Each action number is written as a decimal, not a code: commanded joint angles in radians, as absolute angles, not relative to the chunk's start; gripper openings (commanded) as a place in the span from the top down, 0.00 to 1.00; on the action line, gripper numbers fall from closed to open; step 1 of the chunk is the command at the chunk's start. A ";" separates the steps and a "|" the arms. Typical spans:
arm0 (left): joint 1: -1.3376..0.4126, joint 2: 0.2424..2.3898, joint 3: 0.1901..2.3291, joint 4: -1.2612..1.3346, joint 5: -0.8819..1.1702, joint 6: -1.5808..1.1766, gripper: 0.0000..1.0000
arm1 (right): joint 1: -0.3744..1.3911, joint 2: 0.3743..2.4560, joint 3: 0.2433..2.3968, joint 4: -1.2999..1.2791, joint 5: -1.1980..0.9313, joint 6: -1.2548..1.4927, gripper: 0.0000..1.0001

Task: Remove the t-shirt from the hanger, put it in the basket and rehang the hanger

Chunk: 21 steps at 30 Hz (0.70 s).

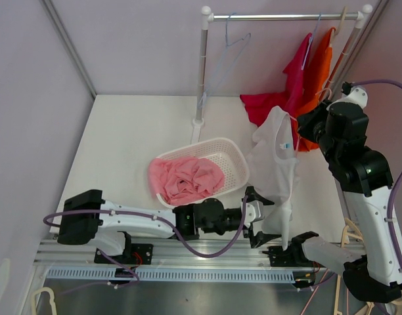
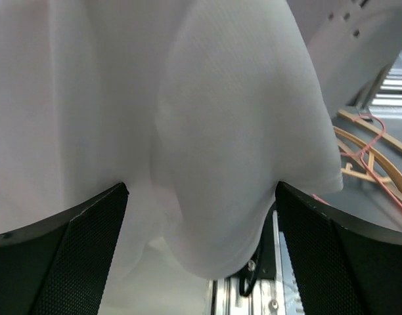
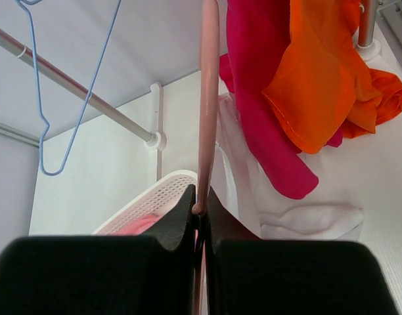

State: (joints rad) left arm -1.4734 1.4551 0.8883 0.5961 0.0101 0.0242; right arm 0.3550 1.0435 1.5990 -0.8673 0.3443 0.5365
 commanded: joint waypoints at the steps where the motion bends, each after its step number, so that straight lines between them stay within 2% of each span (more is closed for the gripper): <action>1: -1.479 1.471 1.008 0.669 -0.085 0.021 0.03 | 0.365 1.040 1.620 -0.845 0.330 0.557 1.00; 2: -1.479 1.486 1.026 0.649 -0.107 0.028 0.08 | 0.367 1.042 1.615 -0.844 0.327 0.557 1.00; 3: -1.477 1.488 1.076 0.634 -0.124 0.035 0.20 | 0.368 1.040 1.609 -0.842 0.325 0.560 1.00; 5: -1.483 1.477 1.094 0.611 -0.167 0.035 0.37 | 0.373 1.040 1.597 -0.833 0.325 0.560 1.00; 6: -1.486 1.451 1.083 0.620 -0.170 0.035 0.49 | 0.374 1.040 1.592 -0.831 0.330 0.563 1.00; 7: -1.489 1.437 1.075 0.635 -0.178 0.035 0.71 | 0.377 1.040 1.580 -0.821 0.333 0.561 1.00; 8: -1.497 1.425 1.066 0.635 -0.176 0.025 0.83 | 0.377 1.040 1.574 -0.816 0.336 0.560 1.00; 9: -1.502 1.401 1.063 0.626 -0.166 0.014 0.99 | 0.377 1.042 1.571 -0.812 0.340 0.557 1.00; 10: -1.506 1.393 1.068 0.588 -0.147 0.009 0.99 | 0.377 1.045 1.568 -0.804 0.347 0.548 1.00; 14: -1.578 1.391 1.042 0.593 0.192 -0.061 0.99 | 0.376 1.087 1.572 -0.781 0.368 0.532 1.00; 21: -1.660 1.522 1.069 0.632 0.677 -0.185 0.99 | 0.379 1.123 1.549 -0.738 0.364 0.542 1.00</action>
